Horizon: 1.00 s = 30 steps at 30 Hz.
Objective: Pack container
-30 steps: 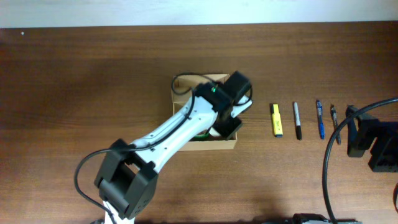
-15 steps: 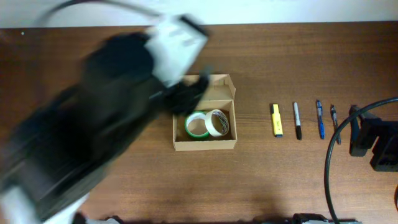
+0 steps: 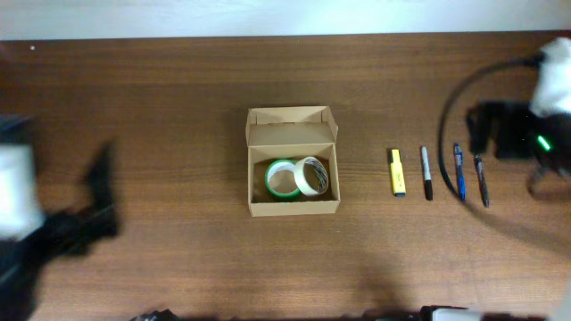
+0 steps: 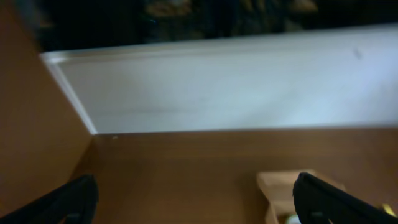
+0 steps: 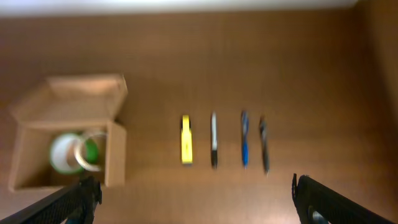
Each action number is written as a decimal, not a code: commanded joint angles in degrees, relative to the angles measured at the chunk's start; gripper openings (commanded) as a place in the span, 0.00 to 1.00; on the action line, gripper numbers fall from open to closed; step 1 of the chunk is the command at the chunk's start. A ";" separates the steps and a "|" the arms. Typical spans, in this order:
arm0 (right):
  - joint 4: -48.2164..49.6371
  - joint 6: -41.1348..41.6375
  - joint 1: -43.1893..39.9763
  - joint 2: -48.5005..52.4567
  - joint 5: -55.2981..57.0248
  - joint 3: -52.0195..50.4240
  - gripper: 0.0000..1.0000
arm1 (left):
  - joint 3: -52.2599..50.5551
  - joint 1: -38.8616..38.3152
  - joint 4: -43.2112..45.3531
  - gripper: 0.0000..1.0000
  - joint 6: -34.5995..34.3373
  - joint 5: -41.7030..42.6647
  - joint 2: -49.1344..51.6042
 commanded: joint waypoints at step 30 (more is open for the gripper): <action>17.62 1.05 10.84 27.45 6.08 -42.56 0.90 | -25.42 0.28 1.11 1.00 -15.23 -25.92 -3.54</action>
